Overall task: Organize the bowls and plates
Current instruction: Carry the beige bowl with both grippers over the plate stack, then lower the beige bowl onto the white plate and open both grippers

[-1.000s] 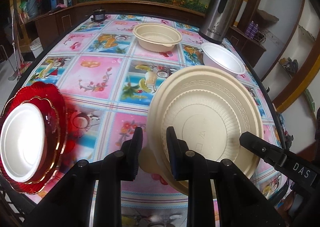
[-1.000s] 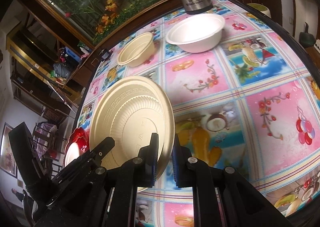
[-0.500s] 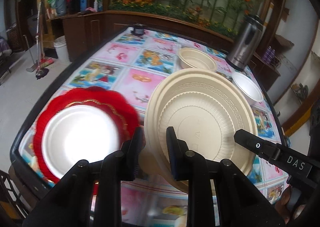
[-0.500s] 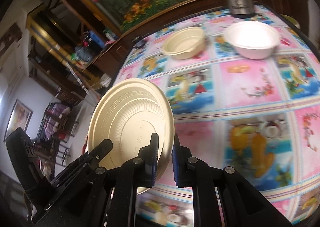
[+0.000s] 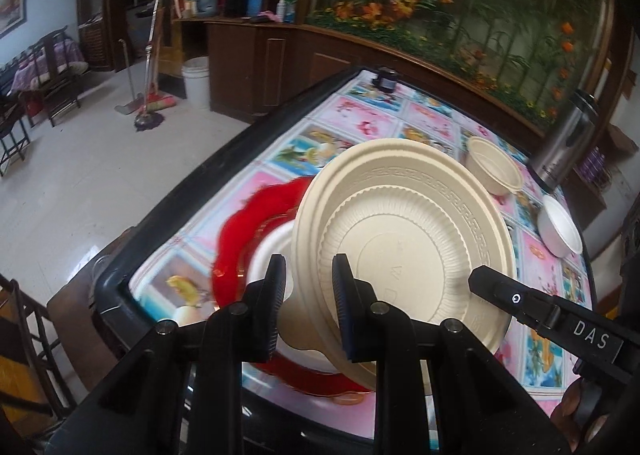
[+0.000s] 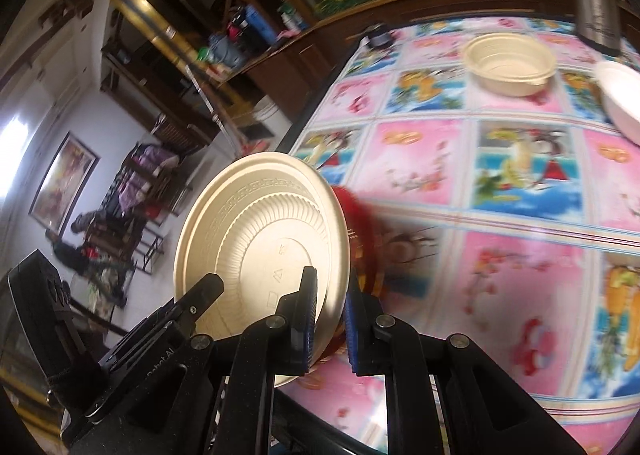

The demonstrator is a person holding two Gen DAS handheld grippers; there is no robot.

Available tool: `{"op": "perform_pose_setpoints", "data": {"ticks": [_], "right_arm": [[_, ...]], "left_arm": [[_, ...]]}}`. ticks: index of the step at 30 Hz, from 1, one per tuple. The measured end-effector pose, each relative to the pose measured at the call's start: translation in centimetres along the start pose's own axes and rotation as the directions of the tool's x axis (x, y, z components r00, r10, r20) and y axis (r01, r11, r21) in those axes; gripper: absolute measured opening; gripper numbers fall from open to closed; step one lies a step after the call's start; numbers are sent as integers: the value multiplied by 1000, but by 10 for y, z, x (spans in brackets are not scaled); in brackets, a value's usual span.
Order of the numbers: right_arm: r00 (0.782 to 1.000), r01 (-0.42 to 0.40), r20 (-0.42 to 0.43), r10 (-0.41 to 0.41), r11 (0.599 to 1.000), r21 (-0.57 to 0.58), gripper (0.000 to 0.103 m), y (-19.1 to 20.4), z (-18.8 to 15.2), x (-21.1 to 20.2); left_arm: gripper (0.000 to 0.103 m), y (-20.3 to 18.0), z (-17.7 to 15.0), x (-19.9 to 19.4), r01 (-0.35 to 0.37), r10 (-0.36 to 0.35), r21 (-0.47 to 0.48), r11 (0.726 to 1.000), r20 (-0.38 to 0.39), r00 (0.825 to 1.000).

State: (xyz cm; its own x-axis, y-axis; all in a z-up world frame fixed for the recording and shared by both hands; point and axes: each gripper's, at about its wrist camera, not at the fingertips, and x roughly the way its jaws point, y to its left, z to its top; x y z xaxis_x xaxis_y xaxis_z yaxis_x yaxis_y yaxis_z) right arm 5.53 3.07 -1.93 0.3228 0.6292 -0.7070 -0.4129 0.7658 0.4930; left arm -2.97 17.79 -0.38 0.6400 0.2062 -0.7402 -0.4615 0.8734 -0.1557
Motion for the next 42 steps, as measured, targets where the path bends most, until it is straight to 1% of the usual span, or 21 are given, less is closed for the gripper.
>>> {"op": "perform_pose_setpoints", "data": {"ticks": [5, 9, 21, 25, 28, 32, 33, 35, 36, 37, 39, 40, 42], "right_arm": [[999, -6, -44, 5, 1000, -24, 12, 17, -4, 22], [998, 1, -64, -3, 1000, -25, 12, 19, -4, 33], [995, 11, -95, -14, 1000, -24, 12, 18, -4, 47], [994, 15, -110, -19, 999, -35, 16, 19, -6, 50], [993, 33, -107, -38, 998, -53, 17, 21, -7, 51], [993, 34, -110, -39, 998, -53, 18, 21, -8, 50], [993, 32, -111, -37, 998, -50, 20, 21, -8, 49], [994, 31, -107, -36, 998, -47, 26, 21, -8, 47], [994, 29, -100, -33, 999, -41, 35, 20, -8, 45], [995, 22, -93, -25, 999, -34, 39, 20, -7, 43], [997, 13, -77, -16, 999, -32, 46, 20, -6, 38], [997, 13, -71, -15, 999, -32, 52, 20, -5, 36], [998, 7, -58, -8, 1000, -25, 55, 19, -4, 32]], "left_arm": [[21, 16, -1, 10, -21, 21, -24, 999, -18, 1000], [21, 21, -2, 16, -23, 22, -26, 999, -30, 999], [21, 24, -3, 25, -49, 48, -25, 998, -45, 998], [21, 26, -4, 26, -64, 62, -27, 998, -50, 997], [21, 28, -5, 25, -71, 69, -32, 997, -46, 997], [21, 31, -5, 24, -78, 76, -40, 996, -49, 996], [23, 32, -5, 23, -77, 75, -40, 996, -49, 996], [32, 32, -5, 23, -86, 84, -38, 996, -51, 995], [40, 33, -5, 21, -86, 84, -41, 995, -49, 995], [45, 34, -5, 20, -83, 81, -46, 996, -44, 996], [52, 35, -4, 16, -89, 87, -52, 995, -34, 996], [53, 36, -4, 14, -89, 88, -53, 995, -27, 996], [55, 36, -2, 10, -93, 93, -52, 994, -14, 996]]}}
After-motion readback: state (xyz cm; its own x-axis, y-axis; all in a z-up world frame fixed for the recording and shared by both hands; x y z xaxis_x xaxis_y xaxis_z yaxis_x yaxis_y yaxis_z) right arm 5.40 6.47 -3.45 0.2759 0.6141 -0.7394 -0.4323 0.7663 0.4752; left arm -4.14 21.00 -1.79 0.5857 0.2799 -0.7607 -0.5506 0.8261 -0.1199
